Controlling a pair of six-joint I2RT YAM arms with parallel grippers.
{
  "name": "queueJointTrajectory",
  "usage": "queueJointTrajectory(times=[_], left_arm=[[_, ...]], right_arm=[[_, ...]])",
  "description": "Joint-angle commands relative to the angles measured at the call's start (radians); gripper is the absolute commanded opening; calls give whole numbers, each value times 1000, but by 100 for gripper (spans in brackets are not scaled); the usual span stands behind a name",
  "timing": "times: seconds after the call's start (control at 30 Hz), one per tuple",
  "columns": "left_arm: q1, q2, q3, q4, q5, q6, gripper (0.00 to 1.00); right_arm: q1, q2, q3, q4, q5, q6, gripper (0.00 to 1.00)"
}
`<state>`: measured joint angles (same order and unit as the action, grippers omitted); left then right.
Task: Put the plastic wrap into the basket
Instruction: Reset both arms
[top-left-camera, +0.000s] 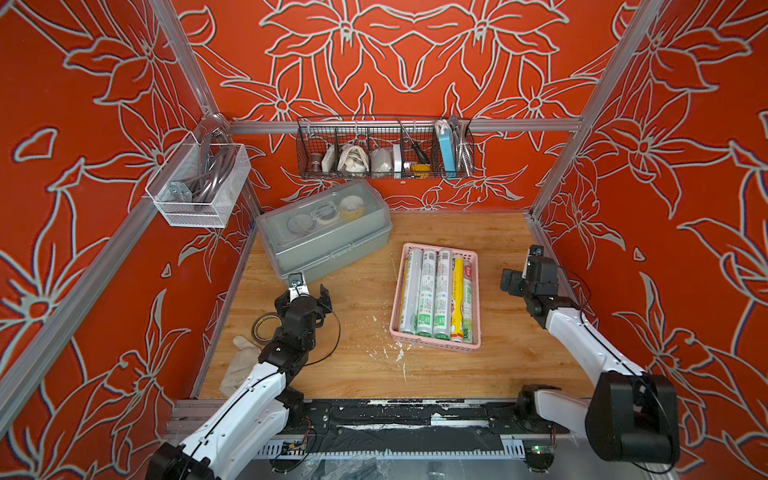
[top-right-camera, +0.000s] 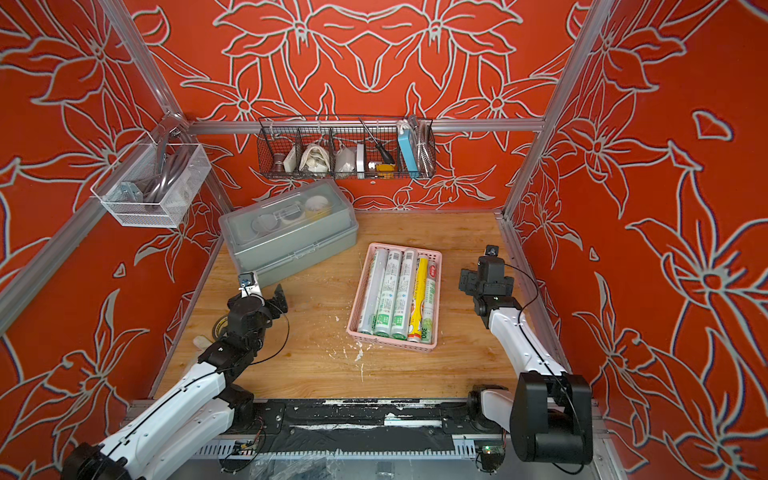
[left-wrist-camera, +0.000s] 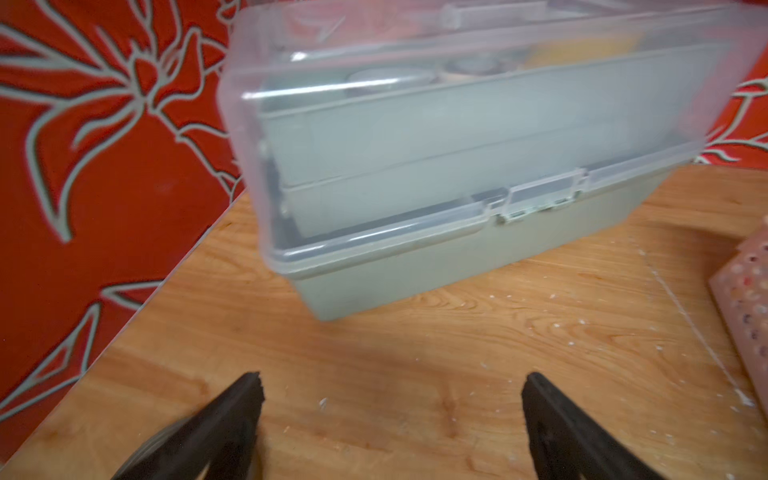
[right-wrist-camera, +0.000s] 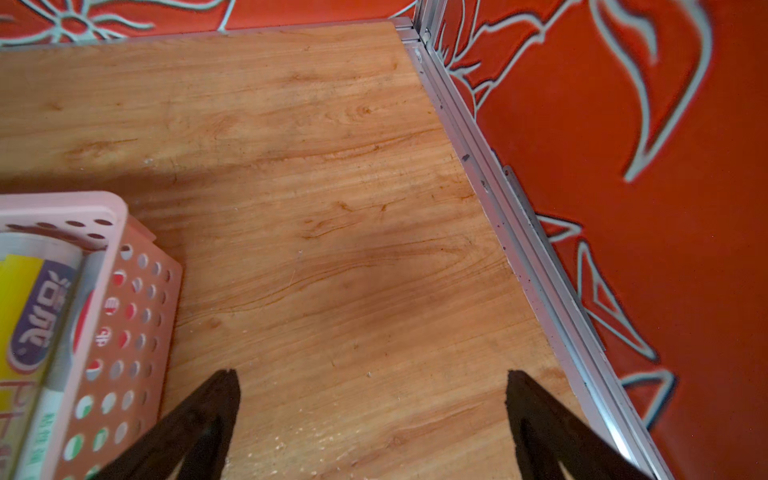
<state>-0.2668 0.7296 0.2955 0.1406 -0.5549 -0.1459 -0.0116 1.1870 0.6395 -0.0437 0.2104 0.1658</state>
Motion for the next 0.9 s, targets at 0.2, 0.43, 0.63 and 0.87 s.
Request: queueJointTrajectory(times=[0.2,0.43,0.63,0.87], left_arm=[[164,54,-145,324,93,43,98],[306,293,-115,462,232,-32,98],[340,484,-93,635,316,-11,98],[339,535,-79,662,406,31,98]], right_arm=[[-38,53,-223,474,55,-13,100],[-45,99,-217,522,-35,-47,100],[-43,146,-249,645,-160,-83,99],[-35,135,-301,730,-183,-102,100]])
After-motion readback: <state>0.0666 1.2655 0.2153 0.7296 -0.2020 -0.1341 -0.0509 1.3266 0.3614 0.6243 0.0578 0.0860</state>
